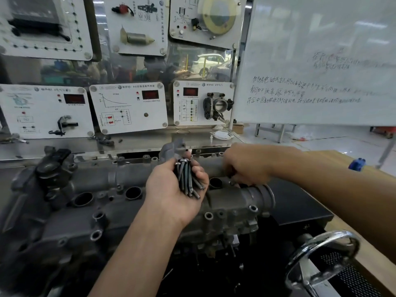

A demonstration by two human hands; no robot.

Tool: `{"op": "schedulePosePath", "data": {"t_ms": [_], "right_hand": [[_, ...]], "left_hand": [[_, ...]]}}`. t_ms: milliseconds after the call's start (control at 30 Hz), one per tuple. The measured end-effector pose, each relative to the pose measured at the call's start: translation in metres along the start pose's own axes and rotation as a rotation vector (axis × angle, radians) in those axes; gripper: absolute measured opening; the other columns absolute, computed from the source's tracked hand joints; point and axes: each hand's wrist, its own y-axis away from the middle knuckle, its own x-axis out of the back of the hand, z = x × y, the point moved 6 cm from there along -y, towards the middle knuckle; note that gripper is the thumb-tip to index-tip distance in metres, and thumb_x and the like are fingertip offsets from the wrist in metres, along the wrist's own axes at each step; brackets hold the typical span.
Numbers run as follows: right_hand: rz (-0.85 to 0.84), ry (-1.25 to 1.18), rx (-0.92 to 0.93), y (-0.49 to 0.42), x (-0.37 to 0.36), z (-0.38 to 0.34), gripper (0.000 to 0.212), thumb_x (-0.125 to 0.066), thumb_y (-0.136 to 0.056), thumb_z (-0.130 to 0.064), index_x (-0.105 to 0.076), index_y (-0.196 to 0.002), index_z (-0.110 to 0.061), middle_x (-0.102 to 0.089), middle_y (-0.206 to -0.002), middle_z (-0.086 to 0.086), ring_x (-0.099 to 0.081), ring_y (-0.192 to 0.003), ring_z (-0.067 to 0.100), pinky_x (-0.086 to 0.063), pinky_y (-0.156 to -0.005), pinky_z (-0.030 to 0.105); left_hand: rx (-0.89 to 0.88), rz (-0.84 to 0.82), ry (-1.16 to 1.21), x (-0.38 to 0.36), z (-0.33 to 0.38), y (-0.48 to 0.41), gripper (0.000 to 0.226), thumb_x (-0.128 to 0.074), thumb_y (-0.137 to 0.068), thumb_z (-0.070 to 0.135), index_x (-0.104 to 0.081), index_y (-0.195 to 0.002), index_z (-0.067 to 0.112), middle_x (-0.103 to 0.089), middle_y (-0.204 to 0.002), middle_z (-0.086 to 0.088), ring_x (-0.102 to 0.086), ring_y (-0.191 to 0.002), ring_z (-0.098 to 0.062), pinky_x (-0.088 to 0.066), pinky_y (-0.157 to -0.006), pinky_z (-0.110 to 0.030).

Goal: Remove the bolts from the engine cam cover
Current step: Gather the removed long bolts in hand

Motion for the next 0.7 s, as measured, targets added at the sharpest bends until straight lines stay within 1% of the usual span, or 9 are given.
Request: {"op": "schedulePosePath", "data": {"t_ms": [100,167,200,267,400,500,600,667,700], "right_hand": [[0.221,-0.242,0.042,0.031,0.051,0.023,0.016,-0.065,-0.091,-0.023,-0.075,-0.091,-0.011,-0.068,-0.069,-0.008,-0.065,-0.062,0.004,-0.054,-0.066,0.021],[0.385,-0.507,0.171,0.065,0.086,0.026,0.025,-0.063,-0.091,-0.035,-0.077,-0.096,-0.015,-0.069,-0.067,-0.01,-0.064,-0.058,0.001,-0.047,-0.059,0.009],[0.404,-0.577,0.242,0.078,0.093,0.019,0.026,-0.063,-0.091,-0.037,-0.077,-0.097,-0.017,-0.07,-0.068,-0.01,-0.063,-0.057,0.002,-0.046,-0.057,0.009],[0.367,-0.533,0.265,0.09,0.08,0.004,0.021,-0.065,-0.092,-0.033,-0.078,-0.099,-0.019,-0.071,-0.07,-0.01,-0.061,-0.059,0.004,-0.046,-0.057,0.013],[0.366,-0.373,-0.049,0.12,0.033,0.04,0.021,-0.065,-0.093,-0.031,-0.078,-0.102,-0.016,-0.075,-0.084,-0.005,-0.064,-0.076,0.008,-0.044,-0.067,0.012],[0.396,-0.4,-0.337,0.19,0.0,0.1,0.027,-0.072,-0.085,-0.043,-0.076,-0.099,-0.02,-0.067,-0.072,-0.013,-0.06,-0.068,0.001,-0.042,-0.061,0.007],[0.534,-0.514,-0.585,0.263,-0.041,0.153,0.024,-0.07,-0.086,-0.041,-0.078,-0.088,-0.018,-0.07,-0.07,-0.005,-0.062,-0.065,0.002,-0.05,-0.063,0.019],[0.592,-0.627,-0.758,0.303,-0.087,0.177,0.028,-0.065,-0.09,-0.038,-0.076,-0.08,-0.014,-0.069,-0.07,0.004,-0.056,-0.058,0.004,-0.048,-0.062,0.031],[0.598,-0.694,-0.836,0.318,-0.114,0.185,0.03,-0.063,-0.092,-0.038,-0.075,-0.076,-0.016,-0.068,-0.069,0.004,-0.052,-0.057,0.004,-0.046,-0.06,0.031]], "left_hand": [[-0.014,0.017,-0.005,0.0,-0.001,0.001,0.04,-0.036,-0.103,0.028,-0.063,-0.081,0.007,-0.054,-0.071,-0.007,-0.048,-0.056,-0.013,-0.045,-0.045,-0.018],[-0.001,0.017,-0.027,-0.004,-0.011,0.001,0.037,-0.036,-0.103,0.028,-0.063,-0.088,0.007,-0.055,-0.07,-0.008,-0.049,-0.056,-0.014,-0.046,-0.045,-0.02],[0.022,0.001,-0.05,-0.009,-0.02,0.001,0.035,-0.036,-0.103,0.027,-0.062,-0.091,0.007,-0.055,-0.07,-0.008,-0.049,-0.056,-0.014,-0.046,-0.045,-0.02],[0.104,-0.063,-0.125,-0.027,-0.051,-0.002,0.034,-0.034,-0.103,0.026,-0.061,-0.093,0.008,-0.055,-0.069,-0.006,-0.049,-0.056,-0.014,-0.043,-0.044,-0.019],[0.298,-0.219,-0.22,-0.071,-0.139,-0.013,0.038,-0.028,-0.1,0.019,-0.052,-0.071,0.016,-0.043,-0.057,0.005,-0.037,-0.052,-0.007,-0.033,-0.04,-0.014],[0.447,-0.26,-0.254,-0.097,-0.224,-0.024,0.032,-0.032,-0.1,0.017,-0.052,-0.077,0.011,-0.043,-0.062,0.002,-0.037,-0.051,-0.008,-0.036,-0.037,-0.016],[0.653,-0.276,-0.297,-0.111,-0.323,-0.028,0.036,-0.032,-0.103,0.025,-0.056,-0.086,0.005,-0.052,-0.066,-0.006,-0.046,-0.049,-0.012,-0.04,-0.038,-0.017],[0.763,-0.293,-0.327,-0.113,-0.384,-0.028,0.04,-0.031,-0.104,0.027,-0.057,-0.083,0.005,-0.054,-0.062,-0.007,-0.05,-0.045,-0.014,-0.042,-0.04,-0.016],[0.779,-0.303,-0.363,-0.112,-0.411,-0.032,0.041,-0.032,-0.103,0.025,-0.058,-0.078,0.005,-0.055,-0.058,-0.007,-0.052,-0.043,-0.015,-0.042,-0.04,-0.016]]}}
